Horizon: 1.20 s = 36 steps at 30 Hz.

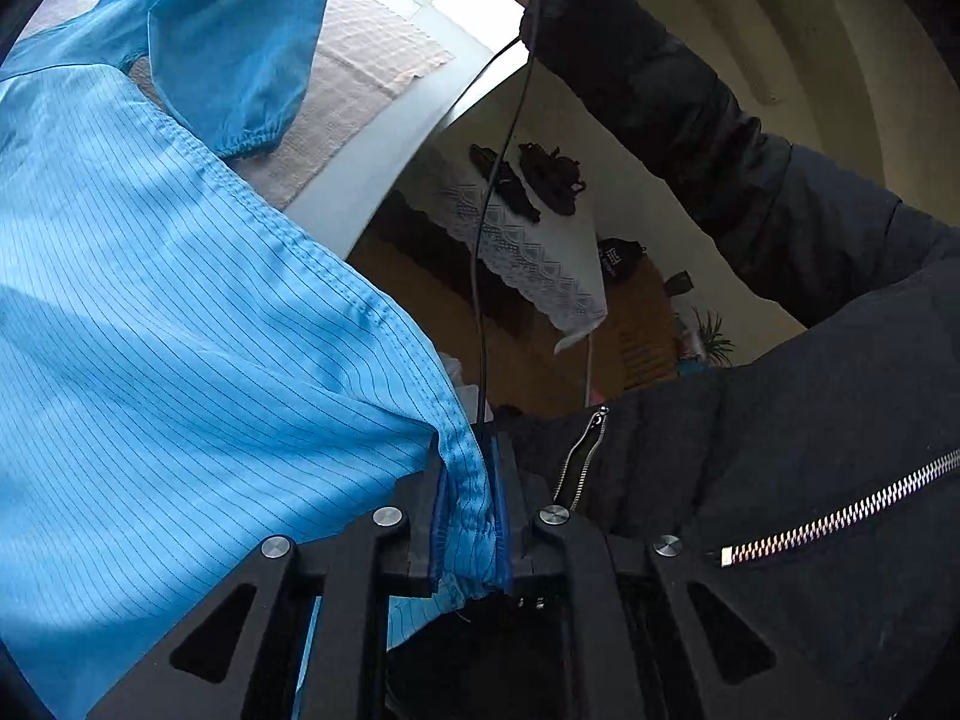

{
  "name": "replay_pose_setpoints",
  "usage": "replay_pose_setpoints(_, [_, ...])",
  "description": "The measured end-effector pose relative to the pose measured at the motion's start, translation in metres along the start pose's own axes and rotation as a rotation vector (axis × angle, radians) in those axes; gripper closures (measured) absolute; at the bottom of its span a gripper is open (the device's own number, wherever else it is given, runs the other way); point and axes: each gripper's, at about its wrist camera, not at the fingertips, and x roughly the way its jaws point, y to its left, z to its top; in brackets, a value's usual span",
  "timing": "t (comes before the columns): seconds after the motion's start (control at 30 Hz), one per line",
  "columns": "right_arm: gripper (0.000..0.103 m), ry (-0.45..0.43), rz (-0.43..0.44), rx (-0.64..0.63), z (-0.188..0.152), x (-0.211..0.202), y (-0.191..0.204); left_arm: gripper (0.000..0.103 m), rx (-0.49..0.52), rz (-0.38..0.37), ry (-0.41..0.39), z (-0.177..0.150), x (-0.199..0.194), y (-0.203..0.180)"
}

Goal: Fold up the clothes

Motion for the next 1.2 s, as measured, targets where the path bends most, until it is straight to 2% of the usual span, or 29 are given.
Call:
replay_pose_setpoints(0.03, [0.088, 0.058, -0.012, -0.044, 0.0, 0.011, 0.008, 0.066, -0.004, 0.044, 0.012, -0.002, -0.003, 0.002])
replay_pose_setpoints(0.07, [0.082, 0.097, -0.012, -0.101, -0.004, 0.017, 0.018, 0.064, -0.006, 0.1, 0.011, -0.006, -0.008, 0.004])
replay_pose_setpoints(0.1, [0.081, 0.106, -0.025, -0.153, -0.01, 0.019, 0.028, 0.064, -0.018, 0.138, 0.001, -0.012, -0.017, 0.008])
replay_pose_setpoints(0.17, [0.078, 0.091, -0.061, -0.228, -0.024, 0.009, 0.039, 0.063, -0.076, 0.177, -0.043, -0.034, -0.047, 0.021])
replay_pose_setpoints(0.23, [0.078, 0.068, -0.061, -0.258, -0.034, -0.006, 0.045, 0.063, -0.124, 0.291, -0.102, -0.058, -0.081, 0.032])
replay_pose_setpoints(0.3, [0.078, 0.006, -0.049, -0.263, -0.036, -0.029, 0.05, 0.063, -0.174, 0.411, -0.162, -0.081, -0.114, 0.04])
replay_pose_setpoints(0.37, [0.077, -0.098, 0.044, -0.272, -0.038, -0.06, 0.061, 0.062, -0.247, 0.527, -0.222, -0.105, -0.143, 0.053])
replay_pose_setpoints(0.43, [0.071, -0.158, 0.206, -0.333, -0.043, -0.088, 0.087, 0.061, -0.342, 0.623, -0.271, -0.134, -0.169, 0.07])
replay_pose_setpoints(0.53, [0.059, -0.233, 0.42, -0.47, -0.064, -0.116, 0.149, 0.06, -0.488, 0.737, -0.33, -0.185, -0.205, 0.096])
replay_pose_setpoints(0.6, [0.059, -0.274, 0.547, -0.562, -0.08, -0.131, 0.193, 0.06, -0.577, 0.813, -0.365, -0.219, -0.227, 0.111])
replay_pose_setpoints(0.63, [0.059, -0.258, 0.583, -0.607, -0.091, -0.133, 0.22, 0.06, -0.604, 0.843, -0.364, -0.236, -0.232, 0.117])
replay_pose_setpoints(0.73, [0.059, -0.183, 0.669, -0.692, -0.118, -0.134, 0.29, 0.06, -0.679, 0.893, -0.329, -0.285, -0.237, 0.136])
replay_pose_setpoints(0.8, [0.059, -0.146, 0.681, -0.719, -0.133, -0.13, 0.33, 0.06, -0.726, 0.917, -0.308, -0.317, -0.241, 0.149])
replay_pose_setpoints(0.9, [0.059, -0.107, 0.668, -0.732, -0.144, -0.127, 0.377, 0.06, -0.74, 0.896, -0.285, -0.347, -0.242, 0.164])
replay_pose_setpoints(1.03, [0.059, -0.129, 0.622, -0.749, -0.135, -0.136, 0.423, 0.059, -0.73, 0.929, -0.228, -0.362, -0.242, 0.188])
replay_pose_setpoints(1.1, [0.059, -0.127, 0.597, -0.742, -0.126, -0.138, 0.439, 0.059, -0.726, 0.895, -0.219, -0.364, -0.239, 0.203])
replay_pose_setpoints(1.2, [0.059, -0.119, 0.517, -0.719, -0.105, -0.131, 0.454, 0.061, -0.651, 0.847, -0.2, -0.362, -0.229, 0.209])
